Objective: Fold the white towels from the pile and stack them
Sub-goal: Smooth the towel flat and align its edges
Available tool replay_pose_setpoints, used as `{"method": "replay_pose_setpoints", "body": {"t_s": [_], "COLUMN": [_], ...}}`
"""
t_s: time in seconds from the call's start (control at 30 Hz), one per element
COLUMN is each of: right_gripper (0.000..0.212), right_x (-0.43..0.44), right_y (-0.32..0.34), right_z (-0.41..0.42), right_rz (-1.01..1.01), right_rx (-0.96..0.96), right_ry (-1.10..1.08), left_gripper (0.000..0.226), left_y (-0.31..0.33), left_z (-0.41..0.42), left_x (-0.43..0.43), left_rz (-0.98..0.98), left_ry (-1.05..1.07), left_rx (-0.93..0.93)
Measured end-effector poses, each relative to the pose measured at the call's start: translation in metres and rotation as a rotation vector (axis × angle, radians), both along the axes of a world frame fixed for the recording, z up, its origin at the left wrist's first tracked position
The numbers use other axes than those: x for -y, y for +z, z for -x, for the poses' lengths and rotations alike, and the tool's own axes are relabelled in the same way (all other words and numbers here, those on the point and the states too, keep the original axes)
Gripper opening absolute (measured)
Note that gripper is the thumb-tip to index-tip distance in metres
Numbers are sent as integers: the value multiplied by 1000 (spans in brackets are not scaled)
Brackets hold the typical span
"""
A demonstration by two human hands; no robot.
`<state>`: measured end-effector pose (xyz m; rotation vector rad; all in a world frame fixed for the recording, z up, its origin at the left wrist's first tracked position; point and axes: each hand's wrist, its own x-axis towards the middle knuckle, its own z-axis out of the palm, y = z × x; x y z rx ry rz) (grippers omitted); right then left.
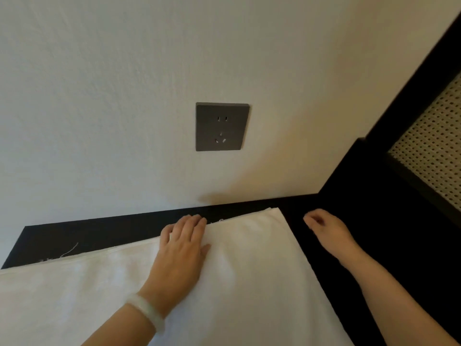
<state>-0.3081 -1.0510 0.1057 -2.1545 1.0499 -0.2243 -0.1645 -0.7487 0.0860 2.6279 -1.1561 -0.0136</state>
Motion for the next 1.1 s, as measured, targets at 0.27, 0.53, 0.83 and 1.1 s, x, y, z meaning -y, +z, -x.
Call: {"method": "replay_pose_setpoints", "body": {"t_s": [0.27,0.53,0.83,1.1], "right_gripper": [15,27,23,32], "right_x": [-59,-102,-109,-91], "right_y": [5,5,4,4], "right_z": [174,207,197,215], "right_rz": [-356,-360,-454,-306], "right_rx": [-330,-137,-162,-335], "right_ry": [61,-102,-179,-258], "left_gripper": [97,86,72,61], "left_y": [-17,-3,-3,-3], "left_z": [69,114,135,141], "left_x": [-47,-45,-44,-36], "left_rz": [-249,-257,-247,-240], "left_ry": [126,63,33,7], "left_rx": [-106,-81,-41,-25]}}
